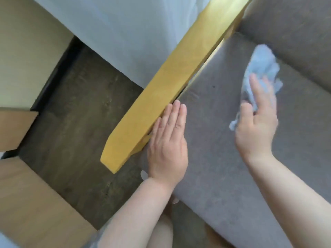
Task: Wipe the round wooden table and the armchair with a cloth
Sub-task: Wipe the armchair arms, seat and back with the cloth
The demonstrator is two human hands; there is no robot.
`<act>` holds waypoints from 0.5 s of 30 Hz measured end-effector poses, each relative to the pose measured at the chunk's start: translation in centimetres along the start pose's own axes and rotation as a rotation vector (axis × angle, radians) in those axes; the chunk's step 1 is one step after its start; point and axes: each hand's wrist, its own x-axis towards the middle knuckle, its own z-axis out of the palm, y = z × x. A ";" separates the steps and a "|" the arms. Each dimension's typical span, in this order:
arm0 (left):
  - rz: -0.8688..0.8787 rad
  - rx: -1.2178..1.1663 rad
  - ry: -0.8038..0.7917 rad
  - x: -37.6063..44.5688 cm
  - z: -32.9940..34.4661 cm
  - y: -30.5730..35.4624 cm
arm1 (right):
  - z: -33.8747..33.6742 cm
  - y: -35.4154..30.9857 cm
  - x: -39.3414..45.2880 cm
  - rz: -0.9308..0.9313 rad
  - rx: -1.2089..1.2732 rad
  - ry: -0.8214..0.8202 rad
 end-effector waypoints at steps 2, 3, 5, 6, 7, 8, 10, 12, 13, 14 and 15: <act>-0.031 -0.004 0.134 -0.5 -2.2 -1.5 | 3.1 -4.2 1.4 -0.383 -0.050 -0.143; -0.087 -0.007 0.181 -0.8 -3.0 -2.5 | 4.6 -5.6 1.7 -0.538 -0.101 -0.236; -0.236 0.005 0.201 -1.1 -3.9 -4.8 | 7.4 -7.0 0.1 -0.766 -0.265 -0.416; -0.304 0.012 0.201 -1.4 -4.2 -6.0 | 8.3 -7.1 -1.5 -0.896 -0.319 -0.546; -0.358 0.015 0.207 -1.8 -4.4 -7.0 | 8.6 -7.2 -3.0 -1.030 -0.344 -0.694; -0.402 0.017 0.210 -2.3 -4.5 -7.8 | 8.4 -7.1 -4.0 -1.155 -0.362 -0.821; -0.469 0.019 0.190 -3.3 -4.7 -8.7 | 7.7 -6.6 -2.3 -1.340 -0.406 -0.872; -0.504 -0.002 0.184 -3.7 -4.5 -8.9 | 7.5 -6.1 0.5 -1.147 -0.455 -0.670; -0.520 -0.015 0.200 -3.7 -4.4 -8.8 | 7.6 -6.6 0.5 -0.933 -0.433 -0.562; -0.541 -0.030 0.224 -3.6 -4.3 -8.7 | 8.1 -7.4 -1.3 -0.747 -0.411 -0.470; -0.560 -0.052 0.255 -3.4 -4.2 -8.6 | 8.8 -8.1 -4.0 -0.670 -0.393 -0.453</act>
